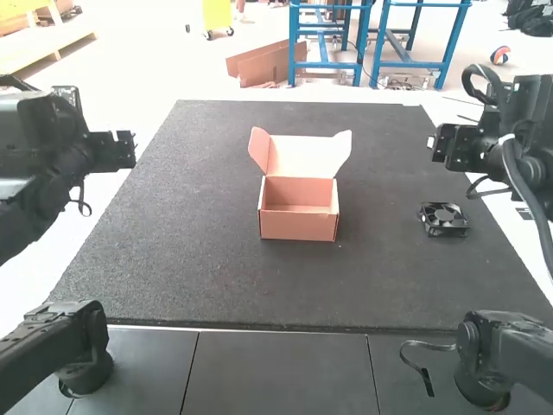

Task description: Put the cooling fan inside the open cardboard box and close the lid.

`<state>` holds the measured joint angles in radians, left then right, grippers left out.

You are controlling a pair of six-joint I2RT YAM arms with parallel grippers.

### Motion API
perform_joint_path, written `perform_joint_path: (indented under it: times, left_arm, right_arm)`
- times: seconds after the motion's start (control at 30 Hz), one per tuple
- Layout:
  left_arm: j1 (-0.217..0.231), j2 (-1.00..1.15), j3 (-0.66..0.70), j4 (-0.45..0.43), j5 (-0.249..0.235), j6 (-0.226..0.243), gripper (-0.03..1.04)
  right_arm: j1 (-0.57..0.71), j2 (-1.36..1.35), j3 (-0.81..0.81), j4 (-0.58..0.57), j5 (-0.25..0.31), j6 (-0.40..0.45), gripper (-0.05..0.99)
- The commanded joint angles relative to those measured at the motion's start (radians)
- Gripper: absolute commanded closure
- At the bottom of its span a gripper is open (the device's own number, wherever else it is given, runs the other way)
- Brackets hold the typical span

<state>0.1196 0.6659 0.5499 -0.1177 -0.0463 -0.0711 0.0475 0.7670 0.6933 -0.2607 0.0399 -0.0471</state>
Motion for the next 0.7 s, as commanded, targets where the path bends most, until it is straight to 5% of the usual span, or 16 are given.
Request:
perform_joint_path:
  times: [0.0,0.1,0.37,0.5,0.67]
  left_arm:
    - [-0.005,0.054,0.12,-0.08,-0.015,0.01,0.04]
    - [-0.003,0.098,0.173,-0.094,-0.029,0.04,0.04]
    - [-0.075,0.259,0.28,-0.166,-0.05,0.079,0.04]
    - [-0.159,0.287,0.263,-0.165,-0.047,0.076,0.04]
    - [-0.27,0.291,0.275,-0.172,-0.047,0.042,0.04]
  right_arm:
    - [-0.011,0.049,0.081,-0.046,0.023,-0.045,0.02]
    - [-0.008,0.075,0.137,-0.097,0.025,-0.046,0.02]
    - [-0.012,0.222,0.242,0.011,0.222,-0.056,0.03]
    - [-0.021,0.331,0.29,-0.018,0.221,-0.132,0.04]
    - [-0.054,0.428,0.364,-0.21,0.166,-0.126,0.03]
